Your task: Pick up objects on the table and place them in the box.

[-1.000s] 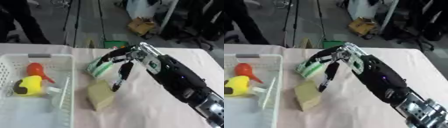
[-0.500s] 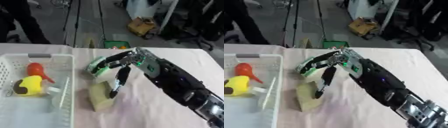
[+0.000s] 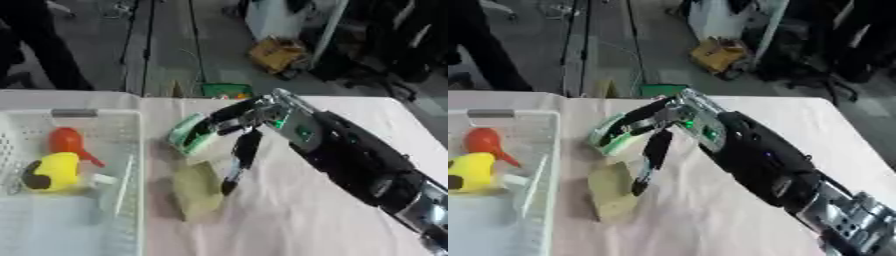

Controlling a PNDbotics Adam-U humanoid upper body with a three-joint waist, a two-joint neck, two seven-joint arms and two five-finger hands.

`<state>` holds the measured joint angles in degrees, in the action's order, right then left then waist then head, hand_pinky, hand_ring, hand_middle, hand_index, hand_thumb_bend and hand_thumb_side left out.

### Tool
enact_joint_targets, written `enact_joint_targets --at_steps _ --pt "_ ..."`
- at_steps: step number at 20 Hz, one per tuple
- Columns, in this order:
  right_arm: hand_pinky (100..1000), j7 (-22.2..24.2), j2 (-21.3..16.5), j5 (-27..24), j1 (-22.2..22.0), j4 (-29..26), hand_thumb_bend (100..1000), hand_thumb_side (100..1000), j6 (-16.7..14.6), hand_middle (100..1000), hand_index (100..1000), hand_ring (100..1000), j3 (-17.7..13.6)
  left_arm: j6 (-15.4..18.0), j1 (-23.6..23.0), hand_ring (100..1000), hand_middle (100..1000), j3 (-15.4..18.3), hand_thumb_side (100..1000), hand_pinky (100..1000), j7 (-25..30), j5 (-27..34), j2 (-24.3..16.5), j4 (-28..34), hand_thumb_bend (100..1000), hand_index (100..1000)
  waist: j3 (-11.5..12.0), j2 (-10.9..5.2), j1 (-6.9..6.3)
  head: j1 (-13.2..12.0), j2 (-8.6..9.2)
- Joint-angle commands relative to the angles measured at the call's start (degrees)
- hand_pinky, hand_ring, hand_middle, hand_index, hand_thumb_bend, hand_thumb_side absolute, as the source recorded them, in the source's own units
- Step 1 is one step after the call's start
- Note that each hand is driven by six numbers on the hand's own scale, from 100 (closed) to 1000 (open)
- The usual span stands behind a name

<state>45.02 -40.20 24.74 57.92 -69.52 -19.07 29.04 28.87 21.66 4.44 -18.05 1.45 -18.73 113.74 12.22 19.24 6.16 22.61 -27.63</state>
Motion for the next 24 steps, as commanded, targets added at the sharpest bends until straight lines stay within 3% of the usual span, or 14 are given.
enact_joint_targets --at_steps 1,15,19,22,24 --pt "1000 6.95 -2.19 0.99 0.54 -1.70 857 508 -6.34 954 1000 1000 -0.17 -0.23 0.34 938 1000 0.35 1000 948 -0.05 0.31 -1.45 0.85 103 945 -0.13 -1.67 -0.36 0.83 -0.78" --pt "1000 6.95 -1.45 4.42 -0.45 -4.41 877 572 -4.47 937 1000 996 -2.28 -0.60 0.23 937 1000 0.50 1000 948 -0.30 0.64 -0.91 0.85 104 943 -0.13 -2.46 -0.38 2.26 -2.17" --pt "999 5.31 -0.58 5.62 -1.11 -5.88 887 589 -3.96 935 1000 996 -2.47 -0.57 0.18 938 1000 0.55 1000 948 -0.42 0.69 -0.67 0.85 104 941 -0.13 -2.43 -0.63 1.08 -0.29" --pt "1000 3.53 -0.15 7.78 -1.37 -6.67 888 602 -3.76 950 1000 1000 -2.14 -0.66 -0.21 937 1000 0.64 1000 948 -0.49 0.57 -0.45 0.85 102 939 -0.42 -2.44 -0.97 -0.73 3.85" --pt "1000 2.21 0.07 8.97 -1.51 -6.91 887 605 -3.75 944 1000 1000 -1.98 -0.70 -0.34 937 1000 0.66 1000 948 -0.53 0.46 -0.35 0.85 102 939 -0.58 -2.43 -1.13 -1.80 5.44"
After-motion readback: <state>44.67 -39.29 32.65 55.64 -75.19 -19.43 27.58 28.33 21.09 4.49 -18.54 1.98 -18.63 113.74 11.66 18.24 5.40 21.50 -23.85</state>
